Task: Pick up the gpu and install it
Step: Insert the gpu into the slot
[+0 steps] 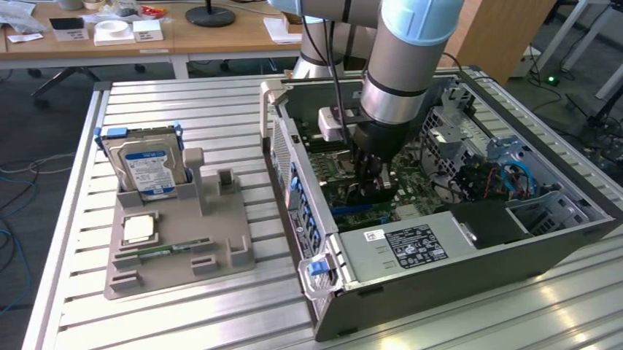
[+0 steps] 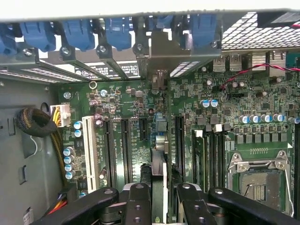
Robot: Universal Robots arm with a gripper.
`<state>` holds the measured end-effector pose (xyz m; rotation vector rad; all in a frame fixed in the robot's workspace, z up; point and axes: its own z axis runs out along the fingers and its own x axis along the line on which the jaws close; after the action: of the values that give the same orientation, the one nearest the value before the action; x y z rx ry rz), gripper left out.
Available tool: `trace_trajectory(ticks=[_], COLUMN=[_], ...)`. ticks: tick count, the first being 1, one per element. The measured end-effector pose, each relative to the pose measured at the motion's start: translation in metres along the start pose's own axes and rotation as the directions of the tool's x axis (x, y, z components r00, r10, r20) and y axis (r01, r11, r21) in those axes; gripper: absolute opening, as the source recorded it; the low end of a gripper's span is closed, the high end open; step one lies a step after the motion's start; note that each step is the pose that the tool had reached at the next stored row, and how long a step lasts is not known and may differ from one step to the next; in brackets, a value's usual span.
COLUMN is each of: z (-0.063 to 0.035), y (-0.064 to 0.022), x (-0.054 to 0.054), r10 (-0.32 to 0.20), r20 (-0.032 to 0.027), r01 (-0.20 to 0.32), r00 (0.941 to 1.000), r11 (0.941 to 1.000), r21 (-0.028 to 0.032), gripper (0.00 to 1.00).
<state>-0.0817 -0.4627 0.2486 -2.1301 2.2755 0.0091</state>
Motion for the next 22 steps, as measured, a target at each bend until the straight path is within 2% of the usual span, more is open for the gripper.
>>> trace_trajectory(ticks=[13, 17, 22], z=[0.0000, 0.0000, 0.0000], y=[0.0000, 0.0000, 0.0000], x=[0.0017, 0.0017, 0.0017], r10=[-0.001, -0.023, -0.024], r20=[0.0000, 0.0003, 0.0003], r01=[0.001, 0.023, 0.024], r00=[1.0000, 0.9997, 0.9997], r11=[1.0000, 0.9997, 0.9997], r21=[0.0000, -0.0005, -0.0005], gripper=[0.26, 0.26, 0.26])
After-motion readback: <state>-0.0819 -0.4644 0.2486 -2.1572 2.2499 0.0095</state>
